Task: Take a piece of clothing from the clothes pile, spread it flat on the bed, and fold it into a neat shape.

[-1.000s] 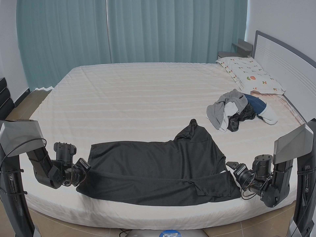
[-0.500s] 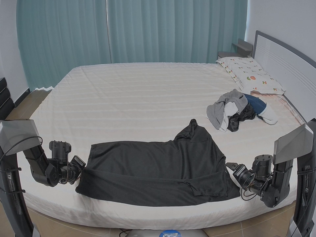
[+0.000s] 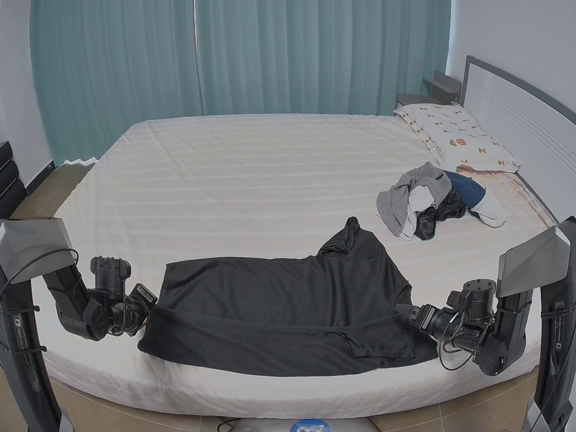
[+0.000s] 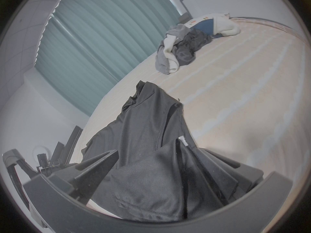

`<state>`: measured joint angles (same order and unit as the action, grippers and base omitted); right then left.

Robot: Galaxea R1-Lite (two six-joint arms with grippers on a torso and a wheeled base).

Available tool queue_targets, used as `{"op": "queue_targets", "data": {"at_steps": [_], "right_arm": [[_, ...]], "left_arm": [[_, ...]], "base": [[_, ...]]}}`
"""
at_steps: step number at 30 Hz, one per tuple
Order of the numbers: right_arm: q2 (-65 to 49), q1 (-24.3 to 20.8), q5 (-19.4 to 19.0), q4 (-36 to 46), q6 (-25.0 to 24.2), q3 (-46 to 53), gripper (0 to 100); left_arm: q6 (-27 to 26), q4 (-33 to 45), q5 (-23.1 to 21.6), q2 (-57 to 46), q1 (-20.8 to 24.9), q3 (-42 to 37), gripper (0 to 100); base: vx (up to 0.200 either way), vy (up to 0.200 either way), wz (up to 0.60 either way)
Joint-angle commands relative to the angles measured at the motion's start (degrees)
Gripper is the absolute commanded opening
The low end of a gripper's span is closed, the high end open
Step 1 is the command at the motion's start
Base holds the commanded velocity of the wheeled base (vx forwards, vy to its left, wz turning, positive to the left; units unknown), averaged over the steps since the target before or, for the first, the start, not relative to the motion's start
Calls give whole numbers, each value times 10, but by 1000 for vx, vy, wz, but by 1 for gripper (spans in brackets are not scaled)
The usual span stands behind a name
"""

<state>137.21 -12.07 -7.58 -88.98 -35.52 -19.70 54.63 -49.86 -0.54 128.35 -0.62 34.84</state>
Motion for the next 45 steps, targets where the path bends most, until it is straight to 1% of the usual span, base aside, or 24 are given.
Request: {"op": "queue_targets", "data": {"at_steps": [1, 6, 13, 18, 22, 26, 29, 32, 39, 40, 45], "right_arm": [[35, 12, -10, -3, 10, -26, 100], [52, 11, -26, -5, 10, -42, 100], [47, 9, -26, -6, 12, -43, 100], [38, 7, -26, -7, 24, -44, 100], [34, 6, -22, -8, 26, -60, 100], [22, 9, -26, -6, 21, -60, 100], [32, 6, -26, -6, 21, -60, 100], [68, -6, -24, -6, 25, -67, 100], [75, -1, -28, -5, 25, -68, 100], [76, -1, -31, -5, 25, -68, 0], [76, 0, -34, -5, 25, -64, 0]], "left_arm": [[0, -1, -1, 1, 0, -2, 0], [-1, 0, -1, 1, 0, -2, 0], [-1, 0, -1, 1, 1, -2, 0], [-1, 0, -1, 1, 0, -2, 0], [0, 0, -1, 1, 0, -1, 0], [0, 0, -1, 1, 0, -1, 0], [-1, 0, -1, 1, 0, 0, 0], [-1, 0, -1, 1, 1, -1, 0], [-1, 0, -1, 1, 0, 0, 0], [0, 0, -1, 1, 0, 0, 0], [0, 0, -1, 1, 0, -1, 0]], "base": [[0, 0, 0], [0, 0, 0], [0, 0, 0], [0, 0, 0], [0, 0, 0], [0, 0, 0], [0, 0, 0], [0, 0, 0], [0, 0, 0], [0, 0, 0], [0, 0, 0]]}}
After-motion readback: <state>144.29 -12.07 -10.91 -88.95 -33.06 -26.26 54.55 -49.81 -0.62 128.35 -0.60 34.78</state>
